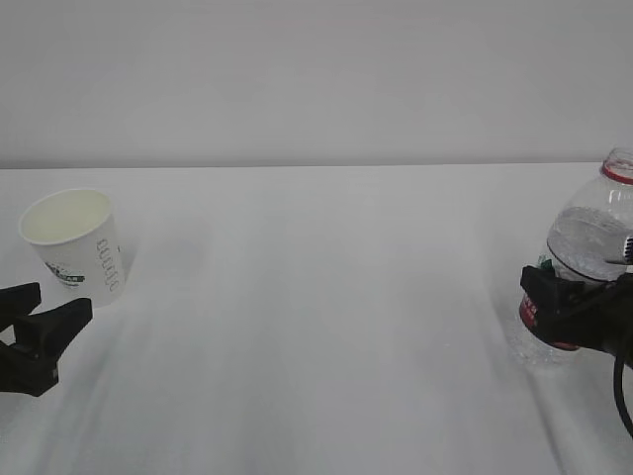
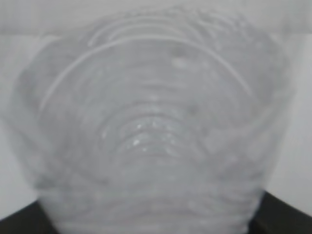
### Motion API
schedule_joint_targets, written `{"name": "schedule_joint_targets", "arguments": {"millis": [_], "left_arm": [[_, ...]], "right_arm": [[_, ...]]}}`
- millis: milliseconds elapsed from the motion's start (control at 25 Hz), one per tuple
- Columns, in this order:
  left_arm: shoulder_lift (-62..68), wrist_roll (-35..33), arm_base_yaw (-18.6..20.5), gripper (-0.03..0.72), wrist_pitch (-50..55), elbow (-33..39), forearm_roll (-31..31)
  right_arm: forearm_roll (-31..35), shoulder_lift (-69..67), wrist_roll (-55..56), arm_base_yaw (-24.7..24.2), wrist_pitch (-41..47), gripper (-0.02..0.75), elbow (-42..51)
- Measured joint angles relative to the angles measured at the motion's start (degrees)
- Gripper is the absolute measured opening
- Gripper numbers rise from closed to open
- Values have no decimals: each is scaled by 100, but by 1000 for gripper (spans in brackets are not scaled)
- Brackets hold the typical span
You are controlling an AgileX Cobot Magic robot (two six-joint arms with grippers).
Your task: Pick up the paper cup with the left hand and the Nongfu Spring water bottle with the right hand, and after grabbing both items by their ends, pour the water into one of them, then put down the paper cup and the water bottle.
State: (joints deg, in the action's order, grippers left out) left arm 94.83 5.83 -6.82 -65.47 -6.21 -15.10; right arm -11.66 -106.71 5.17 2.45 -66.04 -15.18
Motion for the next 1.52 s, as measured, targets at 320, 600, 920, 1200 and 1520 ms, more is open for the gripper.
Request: {"name": "schedule_joint_targets", "arguments": {"millis": [320,600,920,1200,1520], "left_arm": [[0,0,0,475,0,0,0],[0,0,0,474,0,0,0],[0,0,0,473,0,0,0],[0,0,0,473,0,0,84],[0,0,0,470,0,0,302]], "right_arm": [[0,-13,0,0,-12,442,0],[0,-92,0,0,-120,442,-2],[-40,-92,-423,0,-120,442,-2],[334,125,-446,0,151,441,34],[538,660,-458,0,680,440,101]]}}
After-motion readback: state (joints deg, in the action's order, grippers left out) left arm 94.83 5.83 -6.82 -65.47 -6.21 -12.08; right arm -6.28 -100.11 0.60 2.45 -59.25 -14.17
